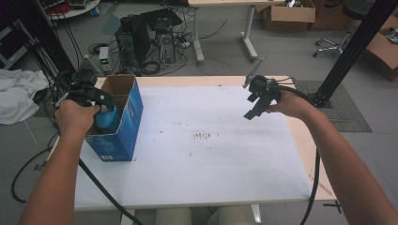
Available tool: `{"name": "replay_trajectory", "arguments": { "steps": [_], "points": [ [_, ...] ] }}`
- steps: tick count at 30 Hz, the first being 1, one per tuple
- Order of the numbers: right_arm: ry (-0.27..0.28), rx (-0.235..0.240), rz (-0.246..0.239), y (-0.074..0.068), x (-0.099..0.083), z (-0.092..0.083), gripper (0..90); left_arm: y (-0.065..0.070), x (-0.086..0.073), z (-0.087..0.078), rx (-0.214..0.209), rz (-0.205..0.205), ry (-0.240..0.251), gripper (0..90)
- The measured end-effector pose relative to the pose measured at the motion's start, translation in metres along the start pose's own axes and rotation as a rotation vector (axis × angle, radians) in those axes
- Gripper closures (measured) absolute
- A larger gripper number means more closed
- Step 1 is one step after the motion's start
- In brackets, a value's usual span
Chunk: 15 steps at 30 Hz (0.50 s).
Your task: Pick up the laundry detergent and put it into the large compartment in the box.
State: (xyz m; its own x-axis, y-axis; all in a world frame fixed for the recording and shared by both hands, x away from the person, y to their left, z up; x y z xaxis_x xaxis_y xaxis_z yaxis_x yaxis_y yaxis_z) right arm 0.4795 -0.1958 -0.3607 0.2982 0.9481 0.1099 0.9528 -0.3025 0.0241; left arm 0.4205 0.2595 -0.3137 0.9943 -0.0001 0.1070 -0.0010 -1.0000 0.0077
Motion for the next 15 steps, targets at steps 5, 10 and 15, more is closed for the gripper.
{"name": "replay_trajectory", "arguments": {
  "steps": [5,10,15],
  "points": [
    [0.001,-0.003,0.000,-0.001,0.000,-0.001,17.9,0.002,0.000,-0.013,0.003,0.017,0.014,29.3],
    [0.001,-0.004,0.003,-0.002,-0.001,-0.002,17.9,0.008,0.001,-0.027,-0.010,0.055,0.044,29.1],
    [-0.001,-0.004,0.000,-0.002,-0.002,-0.002,17.9,0.021,0.000,-0.035,-0.026,0.111,0.055,25.4]
  ]
}}
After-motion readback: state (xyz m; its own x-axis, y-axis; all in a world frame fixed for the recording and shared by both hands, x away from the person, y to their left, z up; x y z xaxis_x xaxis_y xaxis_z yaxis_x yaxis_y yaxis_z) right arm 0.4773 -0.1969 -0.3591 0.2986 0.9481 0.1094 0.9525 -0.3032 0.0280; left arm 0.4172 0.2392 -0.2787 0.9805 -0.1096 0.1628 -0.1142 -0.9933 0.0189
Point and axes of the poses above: each handheld gripper's, and its own axes: z roughly forward along the jaws, x roughly out of its top, y roughly to its right, the point moved 8 cm from there along z, roughly forward along the jaws, and after that the axes turned 15 degrees about -y, right-handed, at the moved point
